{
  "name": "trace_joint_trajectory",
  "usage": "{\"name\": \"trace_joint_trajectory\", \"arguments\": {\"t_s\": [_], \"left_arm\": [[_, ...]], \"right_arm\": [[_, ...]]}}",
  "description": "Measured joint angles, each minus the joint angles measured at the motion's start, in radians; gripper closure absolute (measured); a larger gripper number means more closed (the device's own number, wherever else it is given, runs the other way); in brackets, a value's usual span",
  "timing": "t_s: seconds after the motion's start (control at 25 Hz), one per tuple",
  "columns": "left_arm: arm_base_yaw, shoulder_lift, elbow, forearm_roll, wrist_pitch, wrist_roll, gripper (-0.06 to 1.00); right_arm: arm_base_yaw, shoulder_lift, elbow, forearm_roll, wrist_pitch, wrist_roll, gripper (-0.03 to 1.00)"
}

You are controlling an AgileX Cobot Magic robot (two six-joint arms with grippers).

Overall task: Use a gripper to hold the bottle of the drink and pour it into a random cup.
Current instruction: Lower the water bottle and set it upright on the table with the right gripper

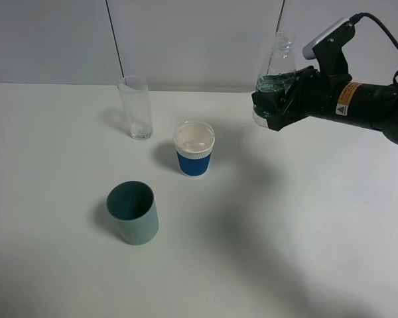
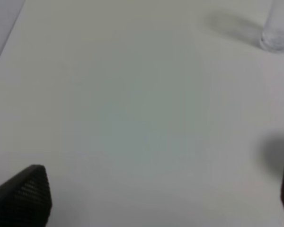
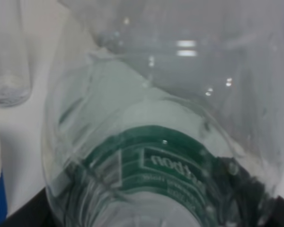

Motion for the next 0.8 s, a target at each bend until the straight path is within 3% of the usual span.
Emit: {"name": "trace_joint_trajectory", "arguments": {"t_s": [0.32,0.8], "left_arm": [[0.000,0.000,0.000,0.000,0.000,0.000,-0.04],[0.000,0.000,0.000,0.000,0.000,0.000,-0.04]], "right_arm": [[0.000,0.106,0.000,0.109,-0.045,-0.023,0.42],[0.000,0.245,-0.002,0.130,-0.199,-0.146,0.42]]}}
